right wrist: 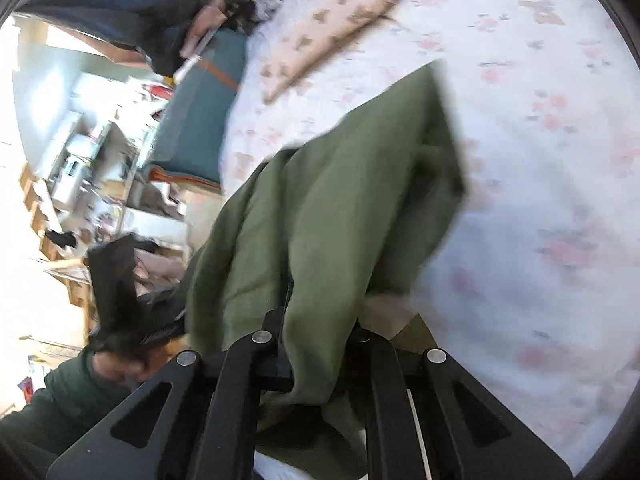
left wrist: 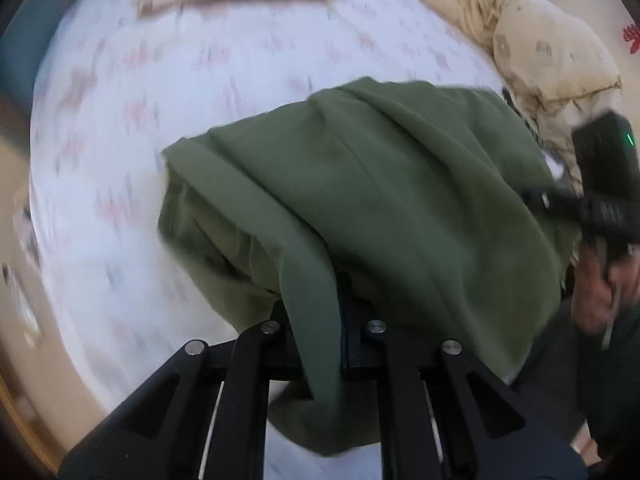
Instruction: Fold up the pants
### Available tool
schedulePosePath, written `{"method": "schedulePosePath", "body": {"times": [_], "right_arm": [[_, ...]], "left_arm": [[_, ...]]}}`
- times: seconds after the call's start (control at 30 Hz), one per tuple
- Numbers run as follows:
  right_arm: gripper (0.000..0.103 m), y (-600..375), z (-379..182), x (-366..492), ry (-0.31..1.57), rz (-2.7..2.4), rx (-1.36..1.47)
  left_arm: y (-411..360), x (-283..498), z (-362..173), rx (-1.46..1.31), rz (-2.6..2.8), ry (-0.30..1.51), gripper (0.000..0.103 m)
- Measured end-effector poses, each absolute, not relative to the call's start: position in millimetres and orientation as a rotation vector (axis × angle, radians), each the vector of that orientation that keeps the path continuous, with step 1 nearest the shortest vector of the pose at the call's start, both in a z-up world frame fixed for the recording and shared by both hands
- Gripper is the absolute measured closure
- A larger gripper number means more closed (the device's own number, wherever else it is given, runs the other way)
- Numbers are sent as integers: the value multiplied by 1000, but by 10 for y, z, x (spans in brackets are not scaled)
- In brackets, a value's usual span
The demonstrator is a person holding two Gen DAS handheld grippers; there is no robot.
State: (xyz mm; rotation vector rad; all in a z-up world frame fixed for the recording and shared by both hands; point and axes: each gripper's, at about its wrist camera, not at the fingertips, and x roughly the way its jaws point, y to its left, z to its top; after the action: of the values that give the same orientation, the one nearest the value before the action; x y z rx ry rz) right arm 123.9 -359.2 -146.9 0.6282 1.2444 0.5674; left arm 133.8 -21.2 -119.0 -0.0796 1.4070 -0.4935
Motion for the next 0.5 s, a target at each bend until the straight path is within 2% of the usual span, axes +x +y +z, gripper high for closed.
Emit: {"method": "schedulePosePath", "body": {"times": [0.03,0.07,0.13,0.17,0.2,0.23,0.3,0.33,0.4,0.5], "right_arm": [[93,-3651,-1554,1197,1319,556,595],[89,-3689,-1647,1149,1363,537,574],[79,-3719,-1959,978,1491,435,490],[61,-3708,-2074,965,1533,403,467],[51,-3682,-2179,990,1603,338,425],[51,-3727,-2217,952,1630,286,398],[51,-3771,-2022,965,1568,246,357],[51,-3816,-1769,967,1487,219,321],[50,-3864,-1419,954,1359,220,319],[49,-3658,-1006,1065,1219,318,337]], "left_arm": [[-238,1237,-1282,-80,-467,1441,93],[-248,1205,-1350,-78,-444,1457,90],[-274,1168,-1541,-96,-392,1518,78],[-284,1144,-1644,-83,-377,1574,62],[-266,1117,-1687,-78,-372,1605,51],[-220,1074,-1675,-85,-356,1612,48],[-119,1046,-1543,-79,-341,1567,46],[-55,1063,-1455,-77,-322,1524,45],[147,1173,-1274,-143,-253,1397,33],[246,1431,-1296,-215,-204,1307,30]]}}
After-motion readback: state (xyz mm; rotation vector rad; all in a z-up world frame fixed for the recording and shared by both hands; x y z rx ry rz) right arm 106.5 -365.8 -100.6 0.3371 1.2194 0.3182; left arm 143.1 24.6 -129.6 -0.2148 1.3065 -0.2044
